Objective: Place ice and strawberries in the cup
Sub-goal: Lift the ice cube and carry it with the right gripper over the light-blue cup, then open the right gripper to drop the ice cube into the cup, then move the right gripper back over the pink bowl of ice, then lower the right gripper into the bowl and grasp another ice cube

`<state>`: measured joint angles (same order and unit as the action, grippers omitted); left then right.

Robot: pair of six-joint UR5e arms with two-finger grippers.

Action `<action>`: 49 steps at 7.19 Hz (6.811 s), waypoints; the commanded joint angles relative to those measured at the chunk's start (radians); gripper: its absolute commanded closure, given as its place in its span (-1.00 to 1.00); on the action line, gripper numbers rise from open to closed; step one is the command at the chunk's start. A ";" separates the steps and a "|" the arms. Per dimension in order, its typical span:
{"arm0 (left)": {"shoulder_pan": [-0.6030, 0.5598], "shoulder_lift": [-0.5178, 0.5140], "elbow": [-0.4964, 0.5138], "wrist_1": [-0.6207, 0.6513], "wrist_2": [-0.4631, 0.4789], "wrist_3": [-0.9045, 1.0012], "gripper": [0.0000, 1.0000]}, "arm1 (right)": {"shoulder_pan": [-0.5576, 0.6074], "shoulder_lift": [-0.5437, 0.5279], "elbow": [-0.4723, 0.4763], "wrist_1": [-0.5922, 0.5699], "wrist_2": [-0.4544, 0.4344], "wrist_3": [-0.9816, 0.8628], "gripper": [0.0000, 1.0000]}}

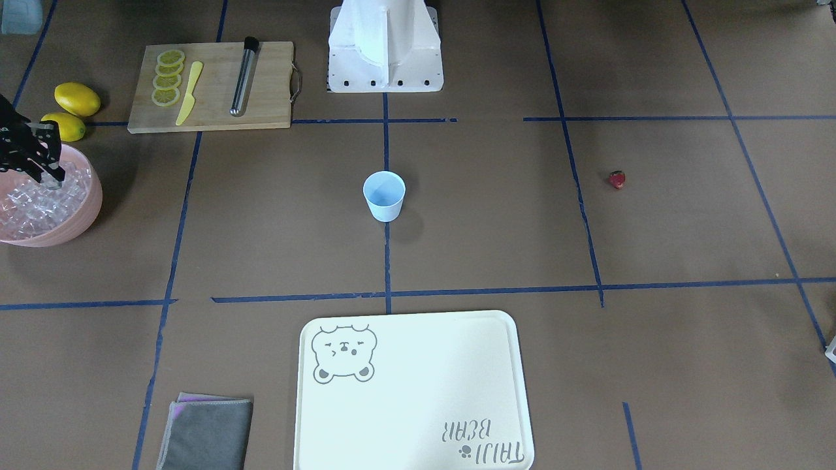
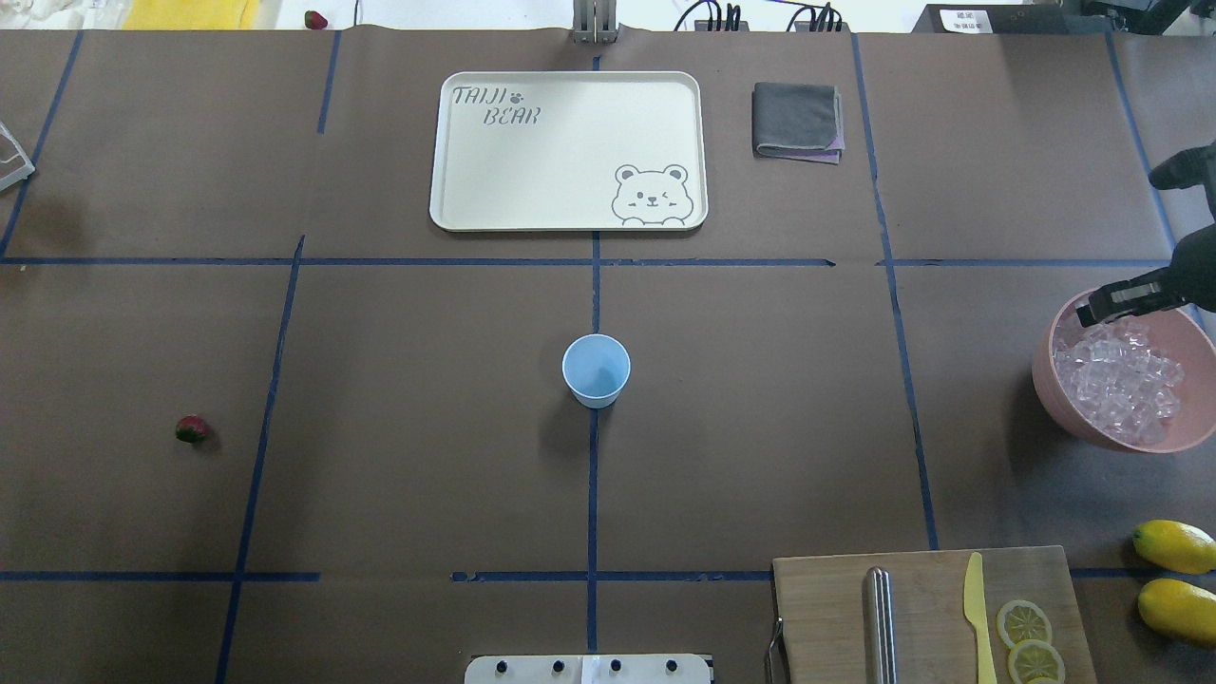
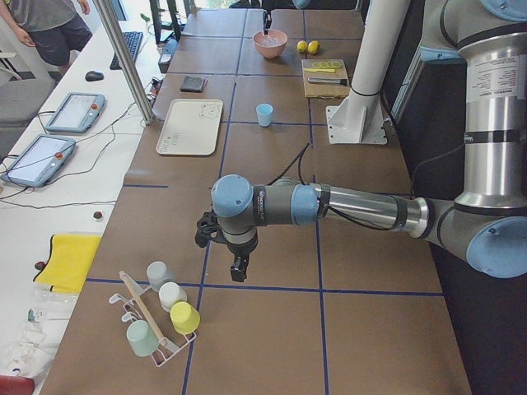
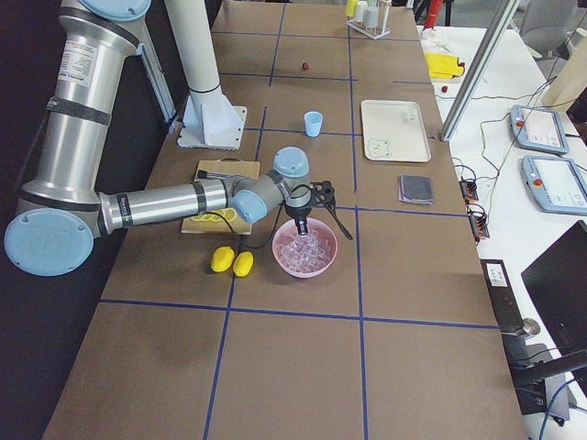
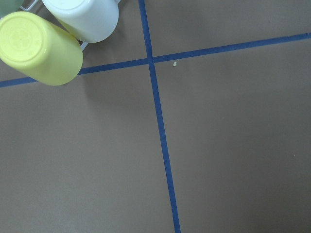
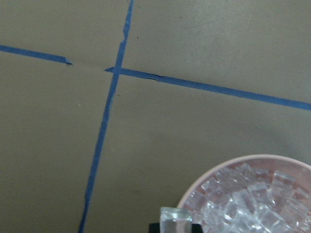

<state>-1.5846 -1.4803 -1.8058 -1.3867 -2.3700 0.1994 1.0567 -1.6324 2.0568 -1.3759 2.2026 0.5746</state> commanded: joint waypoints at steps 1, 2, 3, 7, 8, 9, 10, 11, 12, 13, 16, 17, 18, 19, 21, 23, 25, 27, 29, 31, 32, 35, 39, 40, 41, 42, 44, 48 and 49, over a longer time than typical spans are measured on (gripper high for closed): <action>0.000 0.000 -0.001 0.000 0.000 0.000 -1.00 | -0.108 0.217 0.016 -0.179 -0.035 0.118 1.00; 0.000 0.000 -0.001 0.000 0.000 0.000 -1.00 | -0.224 0.332 0.002 -0.236 -0.119 0.231 1.00; 0.002 -0.003 -0.001 0.000 0.000 0.000 -1.00 | -0.345 0.473 -0.056 -0.280 -0.233 0.363 1.00; 0.015 -0.005 -0.001 0.000 0.000 0.000 -1.00 | -0.539 0.796 -0.276 -0.287 -0.392 0.617 1.00; 0.017 -0.005 -0.001 0.000 0.000 0.000 -1.00 | -0.576 0.819 -0.294 -0.288 -0.418 0.646 1.00; 0.017 -0.005 -0.001 0.000 0.000 0.000 -1.00 | -0.593 0.848 -0.334 -0.287 -0.434 0.669 1.00; 0.018 -0.005 -0.001 0.000 0.000 0.000 -1.00 | -0.609 0.850 -0.346 -0.288 -0.449 0.671 1.00; 0.018 -0.005 -0.001 0.000 0.000 0.000 -1.00 | -0.618 0.846 -0.346 -0.288 -0.469 0.669 1.00; 0.020 -0.005 -0.001 0.000 0.000 0.000 -1.00 | -0.618 0.842 -0.348 -0.288 -0.472 0.668 0.99; 0.020 -0.005 -0.001 0.000 0.000 0.000 -1.00 | -0.618 0.844 -0.357 -0.288 -0.472 0.668 0.41; 0.020 -0.005 -0.001 0.000 0.000 0.000 -1.00 | -0.623 0.850 -0.363 -0.287 -0.495 0.668 -0.98; 0.021 -0.005 -0.001 0.000 0.000 0.000 -1.00 | -0.621 0.849 -0.359 -0.288 -0.492 0.665 -0.98; 0.021 -0.005 -0.001 0.000 0.000 0.000 -1.00 | -0.620 0.847 -0.356 -0.288 -0.492 0.657 -0.98; 0.021 -0.005 -0.001 0.000 0.000 0.000 -1.00 | -0.616 0.846 -0.356 -0.288 -0.492 0.656 -0.98; 0.021 -0.003 0.000 0.000 0.000 0.000 -1.00 | -0.552 0.827 -0.342 -0.290 -0.433 0.642 -0.98; 0.026 -0.005 -0.001 0.000 0.000 0.000 -1.00 | -0.427 0.650 -0.182 -0.290 -0.318 0.466 -0.98; 0.029 -0.003 -0.001 0.000 0.000 0.000 -1.00 | -0.315 0.454 -0.060 -0.281 -0.253 0.235 -0.98; 0.029 -0.005 -0.001 0.000 0.000 0.000 -1.00 | -0.130 0.283 -0.026 -0.273 -0.122 -0.024 -0.98; 0.029 -0.003 0.000 0.002 -0.050 0.000 -1.00 | 0.033 0.100 -0.020 -0.180 -0.016 -0.256 -0.98; 0.029 0.002 0.000 0.002 -0.075 -0.002 -1.00 | 0.075 -0.030 -0.026 -0.099 -0.006 -0.353 -0.98; 0.029 0.002 0.000 0.002 -0.075 -0.002 -1.00 | 0.074 -0.047 -0.058 -0.068 -0.012 -0.340 -0.98; 0.029 0.002 0.000 0.000 -0.077 -0.002 -1.00 | 0.004 -0.047 -0.177 0.142 -0.061 -0.187 -0.98; 0.029 0.003 0.000 0.002 -0.075 -0.002 -1.00 | -0.050 -0.075 -0.193 0.146 -0.090 -0.171 -0.85; 0.029 0.003 0.000 0.002 -0.075 -0.002 -1.00 | -0.050 -0.075 -0.195 0.144 -0.092 -0.173 -0.81; 0.029 0.003 0.000 0.002 -0.075 -0.002 -1.00 | -0.050 -0.075 -0.193 0.144 -0.090 -0.171 -0.78; 0.029 0.003 0.000 0.002 -0.075 -0.002 -1.00 | -0.053 -0.073 -0.195 0.143 -0.092 -0.171 -0.71; 0.029 0.003 0.000 0.002 -0.077 -0.002 -1.00 | -0.053 -0.072 -0.199 0.143 -0.092 -0.173 0.31; 0.029 0.003 0.000 0.002 -0.077 -0.002 -1.00 | -0.052 -0.069 -0.198 0.143 -0.089 -0.179 0.88; 0.029 0.003 0.000 0.002 -0.077 -0.002 -1.00 | -0.047 -0.073 -0.182 0.143 -0.081 -0.183 0.90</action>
<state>-1.5555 -1.4772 -1.8055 -1.3852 -2.4462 0.1979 1.0052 -1.7014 1.8610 -1.2335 2.1150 0.3951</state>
